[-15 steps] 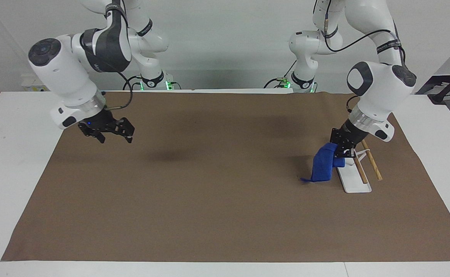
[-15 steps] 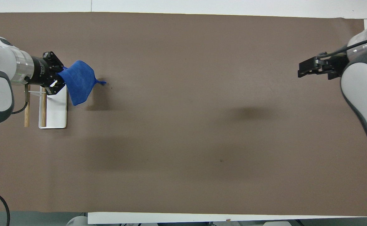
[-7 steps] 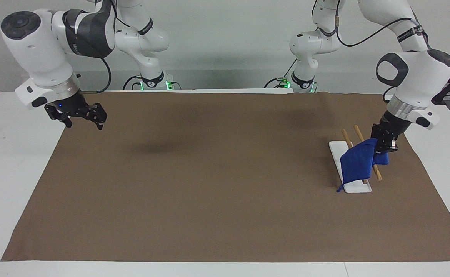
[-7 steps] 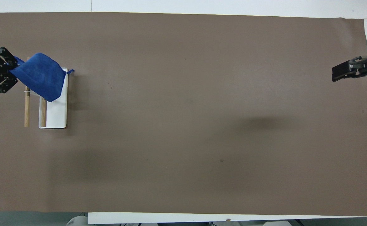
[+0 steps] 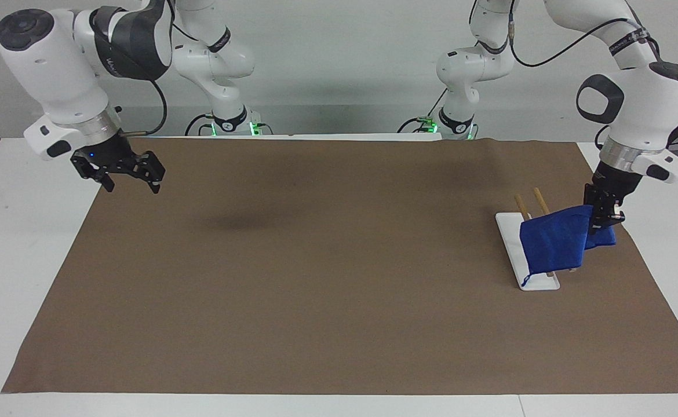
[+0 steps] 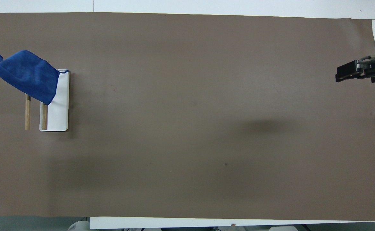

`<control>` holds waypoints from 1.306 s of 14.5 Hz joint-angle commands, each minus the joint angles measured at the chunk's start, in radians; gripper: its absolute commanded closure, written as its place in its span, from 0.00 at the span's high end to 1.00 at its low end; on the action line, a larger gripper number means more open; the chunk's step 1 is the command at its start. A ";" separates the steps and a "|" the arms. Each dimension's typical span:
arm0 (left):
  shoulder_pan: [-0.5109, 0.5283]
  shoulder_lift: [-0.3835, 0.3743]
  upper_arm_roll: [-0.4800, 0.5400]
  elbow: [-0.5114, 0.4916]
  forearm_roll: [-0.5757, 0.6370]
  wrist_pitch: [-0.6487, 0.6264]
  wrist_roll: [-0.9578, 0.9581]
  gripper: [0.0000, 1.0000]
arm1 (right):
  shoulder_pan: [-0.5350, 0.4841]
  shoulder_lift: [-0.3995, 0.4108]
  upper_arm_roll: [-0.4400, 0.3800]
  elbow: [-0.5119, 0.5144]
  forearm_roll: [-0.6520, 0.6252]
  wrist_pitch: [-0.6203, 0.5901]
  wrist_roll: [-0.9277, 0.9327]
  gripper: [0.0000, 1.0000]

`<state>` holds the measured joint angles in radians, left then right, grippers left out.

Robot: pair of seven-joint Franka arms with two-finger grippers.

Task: Right arm passes towel to left arm to hang
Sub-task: 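Drape the towel over the rack crossbar and open the left gripper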

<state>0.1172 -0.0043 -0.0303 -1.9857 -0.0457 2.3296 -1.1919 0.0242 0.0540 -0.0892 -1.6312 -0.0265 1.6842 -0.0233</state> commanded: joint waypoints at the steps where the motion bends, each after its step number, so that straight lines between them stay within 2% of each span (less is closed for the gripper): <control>1: 0.044 -0.009 -0.010 -0.025 0.023 0.043 0.012 0.03 | 0.005 -0.017 -0.001 -0.010 0.010 -0.015 0.016 1.00; 5: 0.042 -0.054 -0.011 -0.152 0.023 0.105 0.003 0.04 | -0.006 -0.022 -0.003 -0.021 0.003 -0.024 0.013 1.00; 10: 0.047 -0.062 -0.011 -0.193 0.023 0.106 0.011 0.09 | -0.009 -0.025 -0.004 -0.021 0.008 -0.026 0.014 1.00; 11: 0.055 -0.059 -0.011 -0.187 0.023 0.106 0.017 0.30 | -0.007 -0.025 -0.004 -0.021 0.008 -0.026 0.014 1.00; 12: 0.071 -0.057 -0.011 -0.182 0.023 0.106 0.024 0.80 | -0.007 -0.025 -0.004 -0.021 0.008 -0.026 0.014 1.00; 13: 0.082 -0.056 -0.011 -0.179 0.023 0.100 0.032 1.00 | -0.007 -0.025 -0.004 -0.021 0.008 -0.026 0.014 1.00; 16: 0.082 -0.037 -0.010 -0.112 0.023 0.070 0.046 1.00 | -0.009 -0.025 -0.004 -0.021 0.008 -0.026 0.014 1.00; 19: 0.085 0.003 -0.010 0.058 0.023 -0.106 0.168 1.00 | -0.009 -0.025 -0.004 -0.021 0.008 -0.026 0.014 1.00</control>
<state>0.1914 -0.0350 -0.0354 -2.0526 -0.0440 2.3507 -1.0975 0.0198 0.0498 -0.0964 -1.6321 -0.0261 1.6636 -0.0227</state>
